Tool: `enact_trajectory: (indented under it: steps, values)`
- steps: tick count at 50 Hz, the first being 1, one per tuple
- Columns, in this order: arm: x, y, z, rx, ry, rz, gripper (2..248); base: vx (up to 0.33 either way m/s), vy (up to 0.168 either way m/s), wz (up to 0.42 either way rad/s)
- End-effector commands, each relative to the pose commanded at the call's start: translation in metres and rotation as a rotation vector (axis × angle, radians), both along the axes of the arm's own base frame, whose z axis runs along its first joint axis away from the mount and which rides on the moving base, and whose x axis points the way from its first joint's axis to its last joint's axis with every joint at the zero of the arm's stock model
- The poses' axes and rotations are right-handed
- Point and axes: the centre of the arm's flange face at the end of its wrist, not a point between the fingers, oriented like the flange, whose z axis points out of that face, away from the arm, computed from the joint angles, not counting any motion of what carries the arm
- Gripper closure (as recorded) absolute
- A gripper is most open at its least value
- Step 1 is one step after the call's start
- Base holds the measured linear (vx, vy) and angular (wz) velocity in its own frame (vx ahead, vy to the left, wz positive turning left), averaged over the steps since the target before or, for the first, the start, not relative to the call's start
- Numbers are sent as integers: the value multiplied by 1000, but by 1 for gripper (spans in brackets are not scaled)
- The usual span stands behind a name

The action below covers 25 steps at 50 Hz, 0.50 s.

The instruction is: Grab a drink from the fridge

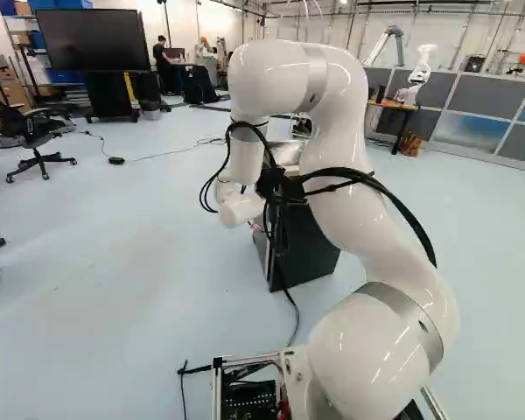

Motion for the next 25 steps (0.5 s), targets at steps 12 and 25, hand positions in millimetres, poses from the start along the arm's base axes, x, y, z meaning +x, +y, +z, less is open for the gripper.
enact_trajectory:
  steps: [12,25]
  values:
    - [-4,-3,1,-12,-8,-39,3,0,0,0]
    - [-25,-9,5,-48,-8,-115,3,0,0,0]
